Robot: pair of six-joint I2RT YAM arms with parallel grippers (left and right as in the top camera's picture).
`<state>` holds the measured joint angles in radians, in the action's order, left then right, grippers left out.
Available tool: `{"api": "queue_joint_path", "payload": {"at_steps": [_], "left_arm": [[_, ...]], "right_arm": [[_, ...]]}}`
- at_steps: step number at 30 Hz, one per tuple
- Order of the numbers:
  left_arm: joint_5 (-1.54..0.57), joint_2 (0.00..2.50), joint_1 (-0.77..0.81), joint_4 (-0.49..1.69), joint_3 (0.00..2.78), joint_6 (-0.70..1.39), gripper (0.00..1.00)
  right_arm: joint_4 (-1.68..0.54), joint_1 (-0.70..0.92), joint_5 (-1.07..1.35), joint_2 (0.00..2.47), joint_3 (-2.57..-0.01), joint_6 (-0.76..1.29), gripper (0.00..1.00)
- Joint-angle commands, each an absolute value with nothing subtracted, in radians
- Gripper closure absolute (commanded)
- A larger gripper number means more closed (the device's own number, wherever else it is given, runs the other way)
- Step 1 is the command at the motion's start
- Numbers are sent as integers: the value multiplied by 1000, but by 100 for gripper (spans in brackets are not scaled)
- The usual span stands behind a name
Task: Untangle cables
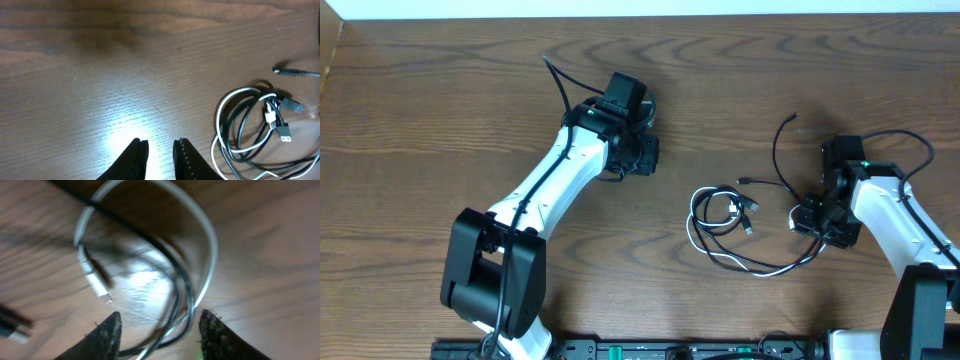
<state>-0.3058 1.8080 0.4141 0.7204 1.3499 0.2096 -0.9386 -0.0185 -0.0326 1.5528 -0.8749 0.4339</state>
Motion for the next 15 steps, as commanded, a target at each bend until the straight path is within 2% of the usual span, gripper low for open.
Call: {"api": "queue_joint_path", "payload": {"at_steps": [1, 4, 7, 15], "left_arm": [[-351, 1801, 412, 744, 1346, 211, 75], [-386, 1801, 418, 757, 1345, 211, 61], [-387, 1802, 436, 764, 1344, 211, 53], [-393, 1825, 527, 759, 1327, 211, 51]], "right_arm": [[-915, -18, 157, 1541, -870, 326, 41], [-884, -18, 295, 1541, -870, 257, 34], [-845, -18, 380, 1541, -871, 218, 32], [-824, 0, 428, 1541, -937, 121, 33]]}}
